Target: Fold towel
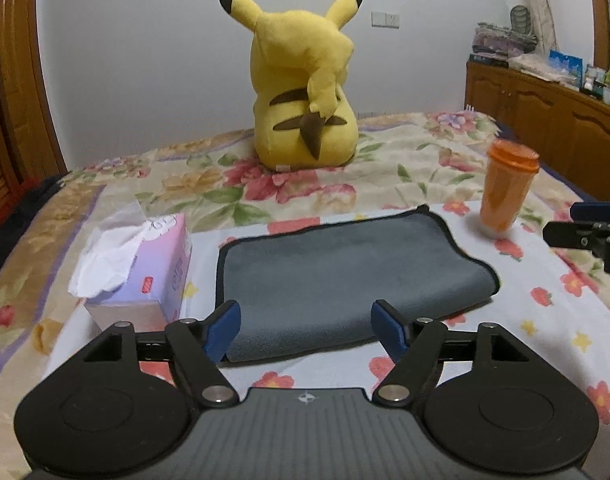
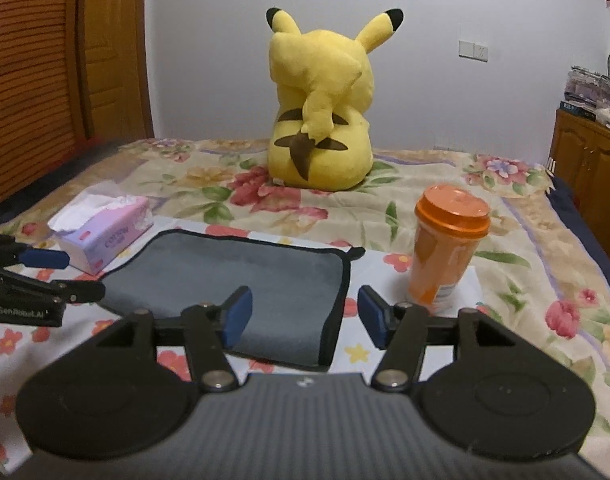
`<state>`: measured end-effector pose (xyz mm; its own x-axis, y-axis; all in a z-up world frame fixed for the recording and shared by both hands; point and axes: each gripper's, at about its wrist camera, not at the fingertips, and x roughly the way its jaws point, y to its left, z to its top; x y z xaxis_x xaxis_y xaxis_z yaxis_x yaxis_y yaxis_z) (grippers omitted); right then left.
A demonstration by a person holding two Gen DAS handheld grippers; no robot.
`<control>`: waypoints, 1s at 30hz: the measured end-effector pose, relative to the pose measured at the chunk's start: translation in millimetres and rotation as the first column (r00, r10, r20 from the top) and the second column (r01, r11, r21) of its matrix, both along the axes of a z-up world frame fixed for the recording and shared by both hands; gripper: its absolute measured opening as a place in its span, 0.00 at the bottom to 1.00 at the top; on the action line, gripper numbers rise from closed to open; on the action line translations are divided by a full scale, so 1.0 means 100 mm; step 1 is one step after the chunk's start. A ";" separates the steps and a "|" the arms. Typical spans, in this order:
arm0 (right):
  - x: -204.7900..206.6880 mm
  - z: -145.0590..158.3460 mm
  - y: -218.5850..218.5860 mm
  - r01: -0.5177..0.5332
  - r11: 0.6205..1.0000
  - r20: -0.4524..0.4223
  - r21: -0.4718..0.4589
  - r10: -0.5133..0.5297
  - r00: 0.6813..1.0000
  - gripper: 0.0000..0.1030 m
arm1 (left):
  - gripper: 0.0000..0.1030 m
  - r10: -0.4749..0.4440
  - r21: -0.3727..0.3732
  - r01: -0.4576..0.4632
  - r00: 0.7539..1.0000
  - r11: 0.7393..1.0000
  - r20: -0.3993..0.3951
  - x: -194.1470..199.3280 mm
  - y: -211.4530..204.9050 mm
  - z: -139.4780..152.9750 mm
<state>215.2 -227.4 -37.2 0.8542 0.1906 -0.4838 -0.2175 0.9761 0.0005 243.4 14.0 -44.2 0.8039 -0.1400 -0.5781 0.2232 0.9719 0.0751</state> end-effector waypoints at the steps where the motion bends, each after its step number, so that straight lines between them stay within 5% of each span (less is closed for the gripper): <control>1: -0.03 0.02 0.00 0.002 1.000 0.003 0.000 -0.002 1.000 0.61 | 0.77 -0.001 0.000 0.001 1.000 1.000 0.006 -0.04 0.00 0.04; 13: -0.45 0.30 -0.05 0.012 1.000 0.034 -0.003 -0.012 0.999 0.74 | 0.88 -0.011 0.007 0.011 0.999 1.000 0.053 -0.57 -0.05 0.50; 21: -0.75 0.50 -0.09 0.023 1.000 0.071 0.004 -0.024 0.997 1.00 | 1.00 0.003 -0.031 -0.001 0.997 1.000 0.078 -0.90 -0.03 0.77; 30: -0.99 0.63 -0.11 0.020 1.000 0.083 0.008 -0.020 0.996 1.00 | 1.00 0.004 -0.007 -0.003 0.994 1.000 0.110 -1.22 -0.02 1.01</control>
